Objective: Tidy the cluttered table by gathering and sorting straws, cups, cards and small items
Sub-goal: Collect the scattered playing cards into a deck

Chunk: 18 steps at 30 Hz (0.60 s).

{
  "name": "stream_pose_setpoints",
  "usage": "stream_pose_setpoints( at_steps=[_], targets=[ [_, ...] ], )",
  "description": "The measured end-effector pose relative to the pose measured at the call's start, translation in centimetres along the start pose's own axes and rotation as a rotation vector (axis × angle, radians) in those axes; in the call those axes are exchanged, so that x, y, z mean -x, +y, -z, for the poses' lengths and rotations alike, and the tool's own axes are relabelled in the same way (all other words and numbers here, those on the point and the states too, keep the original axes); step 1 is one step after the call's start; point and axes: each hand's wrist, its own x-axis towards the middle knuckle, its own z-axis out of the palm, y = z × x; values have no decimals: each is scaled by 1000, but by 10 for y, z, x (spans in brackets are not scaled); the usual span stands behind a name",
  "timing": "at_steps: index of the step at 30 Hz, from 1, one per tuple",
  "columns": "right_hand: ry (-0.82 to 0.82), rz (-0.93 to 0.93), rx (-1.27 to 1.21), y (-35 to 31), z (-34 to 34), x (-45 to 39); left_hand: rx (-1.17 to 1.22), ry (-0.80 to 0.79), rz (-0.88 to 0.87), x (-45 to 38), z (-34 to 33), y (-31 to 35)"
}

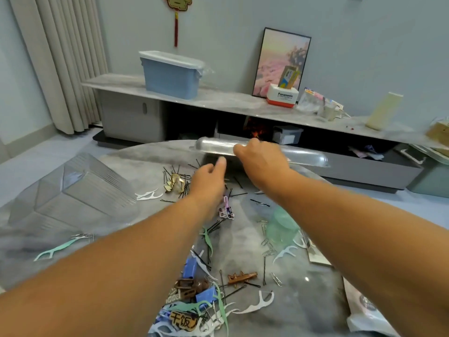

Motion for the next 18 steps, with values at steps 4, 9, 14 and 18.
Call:
stream_pose_setpoints(
  at_steps=[4, 9, 14, 18],
  targets=[
    [36, 40, -59, -10, 5, 8, 725, 1, 239, -13, -16, 23],
    [144, 116, -69, -15, 10, 15, 945, 38, 215, -21, -5, 34],
    [293, 114, -81, -4, 5, 30, 1022, 12, 63, -24, 29, 64],
    [371, 53, -184, 1, 1, 36, 1029, -7, -71, -32, 43, 112]
  ],
)
